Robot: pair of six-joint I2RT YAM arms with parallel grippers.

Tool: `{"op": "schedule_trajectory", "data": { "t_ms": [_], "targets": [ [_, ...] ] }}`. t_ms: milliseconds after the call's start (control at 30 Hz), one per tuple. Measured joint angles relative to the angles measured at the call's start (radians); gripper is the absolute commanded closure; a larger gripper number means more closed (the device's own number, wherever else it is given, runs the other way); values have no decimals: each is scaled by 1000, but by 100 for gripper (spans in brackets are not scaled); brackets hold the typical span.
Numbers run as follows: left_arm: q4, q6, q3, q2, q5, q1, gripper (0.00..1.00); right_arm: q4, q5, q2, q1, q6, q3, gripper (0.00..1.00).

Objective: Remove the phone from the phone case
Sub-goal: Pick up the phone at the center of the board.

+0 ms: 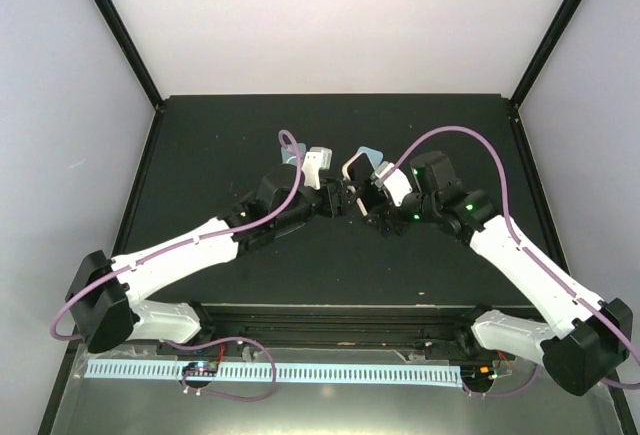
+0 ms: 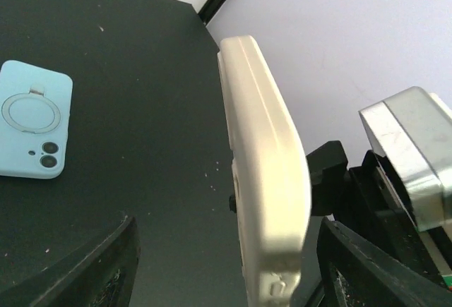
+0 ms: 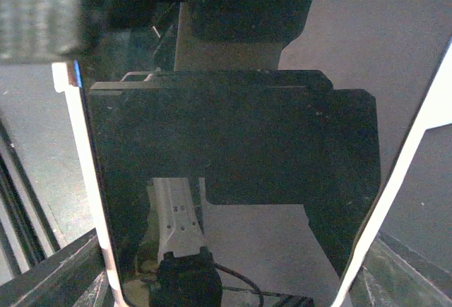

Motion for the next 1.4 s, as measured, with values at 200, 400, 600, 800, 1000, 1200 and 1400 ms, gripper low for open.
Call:
{"op": "schedule_trajectory", "data": {
  "t_ms": [200, 400, 600, 800, 1000, 1200, 1400],
  "targets": [
    [-45, 11, 2, -25, 39, 0, 13, -33, 48, -2, 0, 2, 34, 43],
    [-43, 40, -2, -132, 32, 3, 15, -23, 85, -40, 0, -3, 39, 43],
    [-7, 14, 13, -26, 63, 9, 30, -5, 123, -69, 0, -11, -3, 43],
    [64, -32, 27, 109, 145, 10, 43, 5, 148, -84, 0, -30, -26, 43],
    [121, -63, 30, 145, 167, 10, 61, 32, 147, -82, 3, -35, -79, 43],
    [182, -106, 31, 178, 185, 10, 79, 58, 148, -82, 11, -35, -84, 43],
    [195, -119, 31, 181, 183, 13, 92, 73, 149, -82, 17, -32, -88, 40]
  ]
}}
